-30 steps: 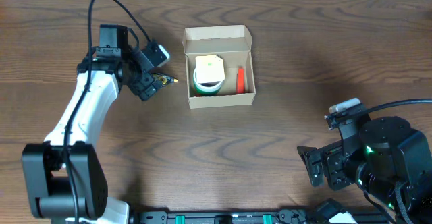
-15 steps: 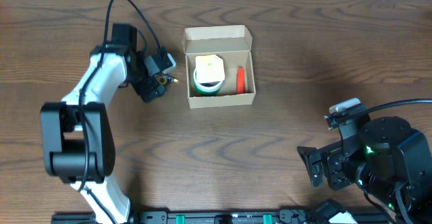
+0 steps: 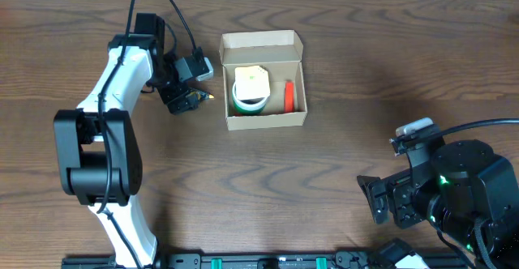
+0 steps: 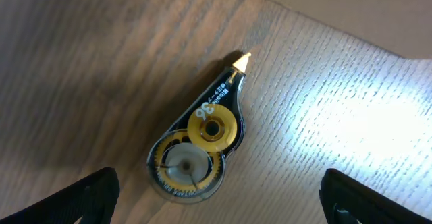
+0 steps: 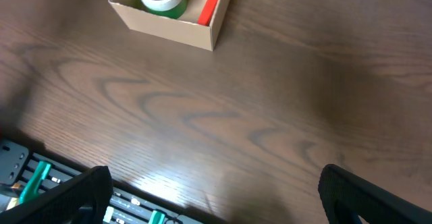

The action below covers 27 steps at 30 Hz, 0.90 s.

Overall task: Pack container
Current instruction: 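Lower the left gripper onto the correction tape dispenser and grasp it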

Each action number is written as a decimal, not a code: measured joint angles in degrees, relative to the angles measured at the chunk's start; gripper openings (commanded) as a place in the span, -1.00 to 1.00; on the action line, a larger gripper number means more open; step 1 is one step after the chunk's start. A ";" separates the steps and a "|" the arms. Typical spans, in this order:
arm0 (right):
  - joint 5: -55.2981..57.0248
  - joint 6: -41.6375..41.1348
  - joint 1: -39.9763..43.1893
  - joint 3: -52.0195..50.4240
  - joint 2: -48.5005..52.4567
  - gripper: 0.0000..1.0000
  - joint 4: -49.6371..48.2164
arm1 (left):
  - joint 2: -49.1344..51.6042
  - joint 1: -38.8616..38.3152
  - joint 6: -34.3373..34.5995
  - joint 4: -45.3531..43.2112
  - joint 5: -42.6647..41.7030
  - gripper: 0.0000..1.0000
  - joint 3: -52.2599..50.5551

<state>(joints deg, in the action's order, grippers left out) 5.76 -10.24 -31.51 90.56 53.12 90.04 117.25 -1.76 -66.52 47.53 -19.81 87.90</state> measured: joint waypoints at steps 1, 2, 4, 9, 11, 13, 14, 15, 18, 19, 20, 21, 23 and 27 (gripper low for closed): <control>0.02 0.00 0.00 0.00 0.00 0.98 0.00 | 0.46 0.07 -0.28 -0.07 0.00 0.93 0.00; 0.00 0.00 0.00 0.00 0.02 0.98 0.00 | 0.90 0.15 -0.68 -0.24 0.02 0.93 0.00; 0.02 0.00 0.00 0.00 0.00 0.99 0.00 | 1.81 0.28 -1.05 -1.05 0.04 0.93 0.00; 0.02 0.00 0.00 0.00 0.00 0.99 0.00 | 3.61 0.76 -1.46 -3.67 0.04 0.94 0.00; 0.00 0.00 0.00 0.00 0.02 0.99 0.00 | 3.85 0.94 -1.46 -4.44 0.04 0.94 0.00; 0.02 0.00 0.00 0.00 0.02 0.99 0.00 | 3.93 1.11 -1.46 -4.55 0.04 0.95 0.00; 0.00 0.00 0.00 0.00 0.02 0.98 0.00 | 3.96 1.14 -1.46 -4.55 0.04 0.95 0.00; 0.02 0.00 0.00 0.00 0.02 0.98 0.00 | 4.07 1.18 -1.46 -4.55 0.04 0.96 0.00; 0.02 0.00 0.00 0.00 0.00 0.98 0.00 | 4.76 1.18 -1.46 -4.52 0.04 0.96 0.00; 0.02 0.00 0.00 0.00 0.00 0.99 0.00 | 5.14 1.18 -1.46 -4.52 0.04 0.99 0.00; 0.00 0.00 0.00 0.00 0.02 0.98 0.00 | 5.29 1.18 -1.46 -4.52 0.04 1.00 0.00; 0.02 0.00 0.00 0.00 0.02 0.99 -0.02 | 5.88 1.18 -1.46 -4.52 0.04 1.00 0.00; 0.00 0.00 0.00 0.00 0.02 0.99 -0.02 | 6.36 1.18 -1.51 -4.57 0.02 1.00 0.00; 0.02 0.00 0.00 0.00 0.00 0.98 0.00 | 6.38 1.18 -1.40 -4.63 0.04 0.85 0.00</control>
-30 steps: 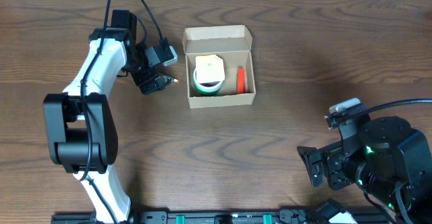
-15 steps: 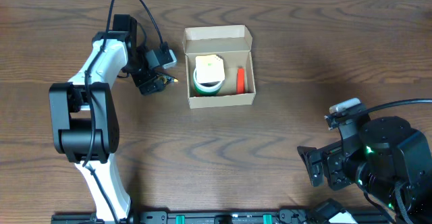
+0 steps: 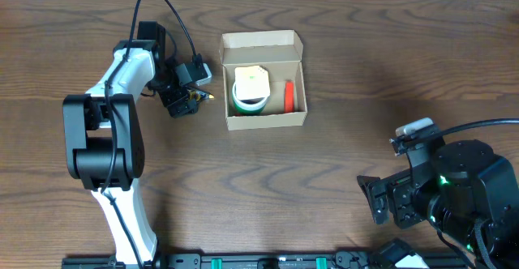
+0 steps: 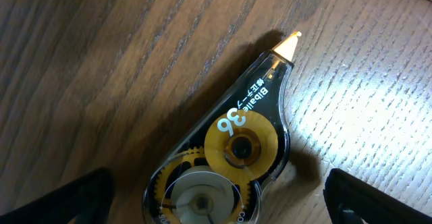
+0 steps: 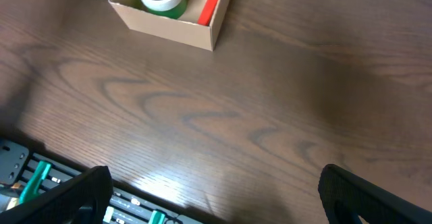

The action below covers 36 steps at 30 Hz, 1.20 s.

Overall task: Pack container
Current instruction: 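Lower the left gripper onto the correction tape dispenser and grasp it, then carry the correction tape with the left gripper into the box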

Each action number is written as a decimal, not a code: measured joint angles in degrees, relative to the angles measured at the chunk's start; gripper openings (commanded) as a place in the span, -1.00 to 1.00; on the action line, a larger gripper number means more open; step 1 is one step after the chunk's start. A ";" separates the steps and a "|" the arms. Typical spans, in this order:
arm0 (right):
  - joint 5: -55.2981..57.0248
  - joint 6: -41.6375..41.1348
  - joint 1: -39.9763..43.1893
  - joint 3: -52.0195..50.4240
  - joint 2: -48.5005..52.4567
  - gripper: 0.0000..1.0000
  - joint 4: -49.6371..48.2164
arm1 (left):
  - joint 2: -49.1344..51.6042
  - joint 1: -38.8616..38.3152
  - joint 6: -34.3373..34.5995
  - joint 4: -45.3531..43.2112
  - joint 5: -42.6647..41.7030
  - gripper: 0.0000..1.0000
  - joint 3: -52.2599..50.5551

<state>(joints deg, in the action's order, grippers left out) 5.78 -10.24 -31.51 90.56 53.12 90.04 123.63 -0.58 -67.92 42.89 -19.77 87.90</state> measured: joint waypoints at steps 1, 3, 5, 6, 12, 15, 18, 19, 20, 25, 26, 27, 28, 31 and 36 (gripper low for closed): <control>0.00 0.00 0.00 0.00 0.02 0.98 0.00 | 0.00 0.00 0.00 0.07 0.00 0.81 0.00; 0.00 0.00 0.00 0.00 0.00 0.98 0.00 | 0.00 0.00 -0.02 0.09 0.00 0.75 0.00; 0.00 0.00 0.00 0.00 0.02 0.99 -0.02 | 0.02 0.00 0.02 0.11 0.00 0.64 0.00; 0.00 0.00 0.00 0.00 0.02 0.99 0.00 | 0.02 0.00 0.00 0.09 -0.02 0.62 0.00; -0.02 0.00 0.00 0.00 0.02 0.98 0.00 | 0.04 0.00 -0.04 0.09 0.00 0.35 0.00; 0.00 0.00 0.00 0.00 0.00 0.98 -0.02 | 0.13 0.00 0.02 0.09 0.02 0.23 0.00; -0.02 0.00 0.00 0.00 0.02 0.98 0.00 | 0.15 0.00 0.11 -0.07 0.00 0.11 0.00; -0.02 0.00 0.00 0.00 0.00 0.98 0.00 | 0.15 0.00 0.15 -0.04 0.00 0.06 0.00; -0.02 0.00 0.00 0.00 0.00 0.98 0.00 | 0.15 0.00 0.22 -0.07 0.00 0.01 0.00; 0.00 0.00 0.00 0.00 0.00 0.99 0.00 | 0.20 0.00 0.76 -0.33 0.24 -0.17 0.00; -0.02 0.00 0.00 0.00 0.00 0.98 0.00 | 0.20 0.00 1.18 -0.39 0.28 -0.20 0.00; 0.00 0.00 0.00 0.00 0.00 0.98 0.00 | 0.20 0.00 1.66 -0.52 0.44 -0.26 0.00; 0.00 0.00 0.00 0.00 0.02 0.98 0.00 | 0.20 0.00 1.90 -0.66 0.48 -0.34 0.00; -0.02 0.00 0.00 0.00 0.02 0.98 0.00 | 0.20 0.00 3.08 -0.79 0.63 -0.60 0.07; 0.00 0.02 0.00 0.00 0.00 0.99 0.00 | 0.81 0.00 8.02 -0.70 1.64 -0.86 2.19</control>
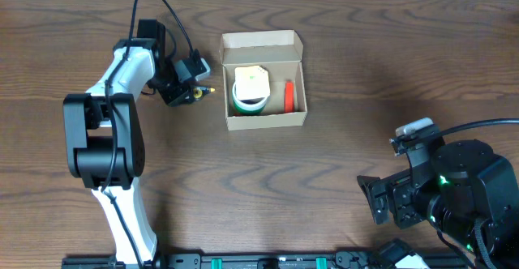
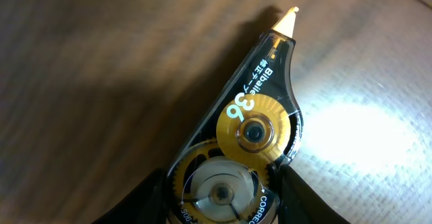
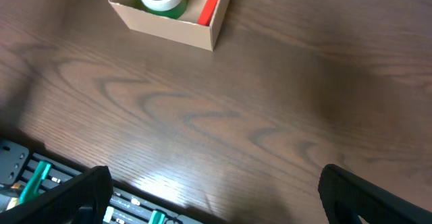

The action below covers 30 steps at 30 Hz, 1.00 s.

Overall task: Pack container
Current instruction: 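Carry the correction tape with the left gripper into the box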

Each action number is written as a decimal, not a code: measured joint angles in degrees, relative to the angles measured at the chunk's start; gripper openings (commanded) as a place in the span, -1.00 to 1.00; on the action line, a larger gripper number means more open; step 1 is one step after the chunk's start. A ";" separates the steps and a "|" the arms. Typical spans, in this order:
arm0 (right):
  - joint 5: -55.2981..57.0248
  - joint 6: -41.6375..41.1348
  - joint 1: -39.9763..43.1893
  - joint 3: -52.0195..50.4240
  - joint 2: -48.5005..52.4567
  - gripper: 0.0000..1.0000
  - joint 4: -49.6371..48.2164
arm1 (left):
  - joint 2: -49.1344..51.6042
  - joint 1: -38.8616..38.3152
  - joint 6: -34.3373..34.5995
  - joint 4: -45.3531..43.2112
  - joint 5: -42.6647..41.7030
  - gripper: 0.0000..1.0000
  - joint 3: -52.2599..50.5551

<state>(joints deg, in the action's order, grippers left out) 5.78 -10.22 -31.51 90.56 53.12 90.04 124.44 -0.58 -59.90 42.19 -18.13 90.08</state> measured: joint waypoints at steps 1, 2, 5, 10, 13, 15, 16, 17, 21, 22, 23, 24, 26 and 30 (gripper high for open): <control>0.00 -0.02 0.00 0.00 0.02 0.99 0.00 | 0.15 0.00 1.75 -0.02 0.24 -0.88 1.11; 0.00 -0.02 0.00 0.00 0.02 0.98 0.00 | 0.22 0.00 3.17 -0.07 0.35 -0.88 2.16; 0.00 -0.02 0.00 0.00 0.00 0.99 0.00 | 0.22 0.00 8.74 1.27 0.52 -0.88 6.71; -0.02 0.00 0.00 0.00 0.00 0.98 0.00 | -0.81 -0.26 16.83 7.26 0.50 -0.88 15.56; 0.00 -0.02 0.00 0.00 0.00 0.98 0.00 | -3.23 -1.27 19.47 11.69 0.50 -0.88 18.16; 0.00 -0.02 0.00 0.00 0.02 0.99 0.00 | -5.35 -2.86 22.08 12.59 0.52 -0.88 18.95; 0.00 -0.02 0.00 0.00 0.02 0.99 0.00 | -6.64 -4.09 24.09 12.76 0.50 -0.88 19.19; 0.00 -0.02 0.00 0.00 0.00 0.99 0.00 | -7.58 -5.16 25.62 12.79 0.50 -0.88 19.30; 0.00 0.00 0.00 0.00 0.00 0.98 0.00 | -10.99 -11.43 35.78 12.90 0.46 -0.88 19.69; 0.00 -0.02 0.00 0.00 0.02 0.98 0.00 | -11.39 -13.20 39.82 12.92 0.39 -0.89 19.78; 0.00 -0.02 0.00 0.00 0.00 0.98 0.00 | -11.56 -14.78 43.71 12.94 0.39 -0.88 19.78; 0.00 -0.02 0.00 0.00 0.00 0.98 0.00 | -11.61 -16.52 48.54 12.96 0.31 -0.88 19.78; 0.00 -0.02 0.00 0.00 0.02 0.98 0.00 | -11.54 -19.58 57.42 12.96 0.52 -0.89 19.78; 0.00 -0.02 0.00 0.00 0.00 0.98 0.00 | -11.52 -25.51 75.58 12.96 2.29 -0.88 19.78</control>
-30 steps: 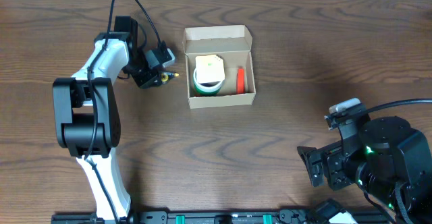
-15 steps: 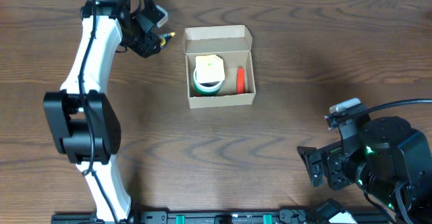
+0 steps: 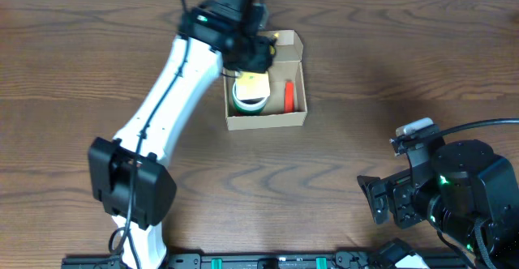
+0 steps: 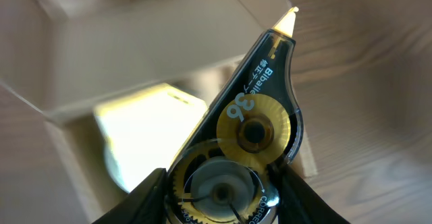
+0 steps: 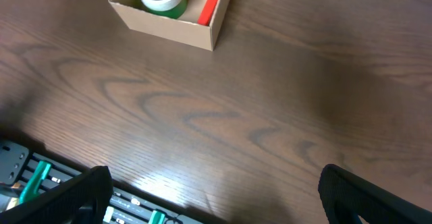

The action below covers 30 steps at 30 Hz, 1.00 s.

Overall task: Pack container
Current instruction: 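Carry the correction tape with the left gripper into the box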

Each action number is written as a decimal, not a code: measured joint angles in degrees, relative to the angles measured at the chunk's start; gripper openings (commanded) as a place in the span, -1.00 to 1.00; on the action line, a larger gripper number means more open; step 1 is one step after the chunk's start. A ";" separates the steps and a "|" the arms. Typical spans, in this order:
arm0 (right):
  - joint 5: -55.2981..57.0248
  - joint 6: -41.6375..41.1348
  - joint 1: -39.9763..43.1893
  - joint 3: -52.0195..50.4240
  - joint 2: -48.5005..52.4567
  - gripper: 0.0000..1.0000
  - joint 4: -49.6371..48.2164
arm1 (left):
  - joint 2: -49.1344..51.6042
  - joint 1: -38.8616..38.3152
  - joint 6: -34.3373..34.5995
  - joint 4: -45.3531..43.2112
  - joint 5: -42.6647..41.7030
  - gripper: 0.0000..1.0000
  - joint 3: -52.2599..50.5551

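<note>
A black and gold correction tape dispenser (image 4: 250,123) hangs over the open cardboard box (image 3: 295,115), with my left gripper (image 3: 258,49) shut on its round end. Inside the box lie a green and white tape roll (image 3: 250,93) with a pale yellow top and a red piece (image 3: 289,96). In the left wrist view the roll (image 4: 145,119) shows just behind the dispenser. My right gripper (image 5: 214,198) stands open over bare table at the front right, far from the box (image 5: 209,32).
The wooden table (image 3: 365,74) runs wide around the box. A black rail with green clips (image 5: 40,177) lines the front edge. My left arm (image 3: 162,115) stretches diagonally from the front left up to the box.
My left gripper has carried the dispenser from the table left of the box to above the box's back part. The right arm is unchanged.
The dispenser lay on the table left of the box with my left gripper open above it. The gripper then stood lower around it, then shut on it. Now it holds the dispenser over the box.
</note>
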<state>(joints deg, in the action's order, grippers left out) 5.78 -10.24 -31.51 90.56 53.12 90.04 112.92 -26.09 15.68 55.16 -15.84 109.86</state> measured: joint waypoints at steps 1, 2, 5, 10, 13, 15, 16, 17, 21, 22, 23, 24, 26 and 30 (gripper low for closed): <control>-0.02 0.00 0.00 0.00 0.02 0.99 0.00 | 0.00 -1.33 4.17 0.07 0.94 -0.88 0.00; 0.00 0.00 0.00 0.00 0.02 0.99 0.00 | 0.00 -2.58 8.09 0.24 1.81 -0.88 0.00; 0.00 0.00 0.00 0.00 0.00 0.98 0.00 | 0.00 -6.16 19.87 1.77 5.05 -0.88 0.00; -0.02 0.00 0.00 0.00 0.00 0.98 0.00 | 0.00 -11.13 35.45 1.62 10.75 -0.88 -1.44; -0.02 0.00 0.00 0.00 0.02 0.99 -0.02 | 0.02 -12.55 39.17 -0.20 12.39 -0.88 -2.93; -0.02 0.00 0.00 0.00 0.00 0.98 0.00 | 0.02 -13.00 40.76 -2.23 13.42 -0.88 -4.07; -0.02 0.00 0.00 0.00 0.00 0.98 -0.02 | 0.02 -13.05 41.38 -3.50 13.86 -0.88 -4.74; -0.02 0.00 0.00 0.00 0.00 0.98 0.00 | 0.02 -13.07 41.77 -4.28 14.34 -0.88 -5.42; 0.00 0.02 0.00 0.00 0.00 0.98 0.00 | 0.02 -13.03 43.47 -7.96 15.37 -0.88 -8.79; 0.00 0.00 0.00 0.00 0.00 0.99 -0.02 | 0.02 -13.03 43.82 -9.35 15.50 -0.88 -10.12; 0.00 0.00 0.00 0.00 0.02 0.98 -0.02 | 0.02 -13.03 44.04 -9.94 15.63 -0.88 -10.80; 0.00 0.02 0.00 0.00 0.02 0.98 -0.02 | 0.02 -13.03 44.17 -11.10 15.63 -0.88 -11.72; 0.00 0.00 0.00 0.00 0.00 0.99 -0.02 | 0.02 -13.03 44.15 -13.05 15.32 -0.88 -13.18; 0.00 0.02 0.00 0.00 0.00 0.98 0.00 | 0.02 -13.03 44.13 -15.85 14.49 -0.88 -15.17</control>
<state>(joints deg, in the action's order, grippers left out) 5.78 -10.22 -31.51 90.56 53.12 90.04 112.95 -39.11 59.81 39.31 -1.34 94.70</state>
